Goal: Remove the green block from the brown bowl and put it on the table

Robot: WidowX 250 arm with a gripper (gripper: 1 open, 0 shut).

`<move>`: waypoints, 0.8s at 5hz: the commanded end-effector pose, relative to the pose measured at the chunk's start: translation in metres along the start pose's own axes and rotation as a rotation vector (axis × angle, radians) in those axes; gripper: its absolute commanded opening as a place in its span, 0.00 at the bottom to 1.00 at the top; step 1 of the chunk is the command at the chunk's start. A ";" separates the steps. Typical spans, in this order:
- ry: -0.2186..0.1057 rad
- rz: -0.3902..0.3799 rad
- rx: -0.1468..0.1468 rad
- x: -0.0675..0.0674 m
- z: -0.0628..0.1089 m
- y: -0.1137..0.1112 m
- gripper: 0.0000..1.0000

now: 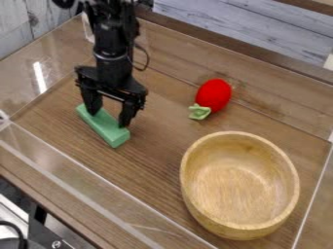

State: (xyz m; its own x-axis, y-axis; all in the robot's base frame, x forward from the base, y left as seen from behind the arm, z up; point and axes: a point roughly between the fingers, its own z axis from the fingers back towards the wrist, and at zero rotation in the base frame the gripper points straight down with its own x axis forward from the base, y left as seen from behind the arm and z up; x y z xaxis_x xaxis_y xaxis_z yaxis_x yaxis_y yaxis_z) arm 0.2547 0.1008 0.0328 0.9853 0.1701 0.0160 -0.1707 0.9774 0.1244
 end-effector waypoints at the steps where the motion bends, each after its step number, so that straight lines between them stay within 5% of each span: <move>1: -0.016 0.047 0.006 0.003 0.001 0.000 1.00; 4: 0.003 0.065 0.004 0.005 -0.013 -0.007 1.00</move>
State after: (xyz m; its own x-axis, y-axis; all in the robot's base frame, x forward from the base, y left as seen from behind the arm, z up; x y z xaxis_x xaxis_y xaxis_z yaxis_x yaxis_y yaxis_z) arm 0.2613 0.0972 0.0216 0.9699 0.2427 0.0218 -0.2434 0.9611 0.1305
